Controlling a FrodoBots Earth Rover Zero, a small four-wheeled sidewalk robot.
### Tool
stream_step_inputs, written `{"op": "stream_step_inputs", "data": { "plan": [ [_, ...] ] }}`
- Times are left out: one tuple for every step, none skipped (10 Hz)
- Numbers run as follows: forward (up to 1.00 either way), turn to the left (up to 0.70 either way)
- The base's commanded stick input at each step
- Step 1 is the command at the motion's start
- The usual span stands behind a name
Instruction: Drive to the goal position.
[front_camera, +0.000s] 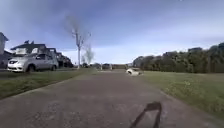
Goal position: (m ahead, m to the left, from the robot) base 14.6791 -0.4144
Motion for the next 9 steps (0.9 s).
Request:
{"op": "stream_step_inputs", "data": {
  "plan": [
    [1.0, 0.0],
    [1.0, 0.0],
    [1.0, 0.0],
    [1.0, 0.0],
    [1.0, 0.0],
    [1.0, 0.0],
    [1.0, 0.0],
    [1.0, 0.0],
    [1.0, 0.0]
  ]
}}
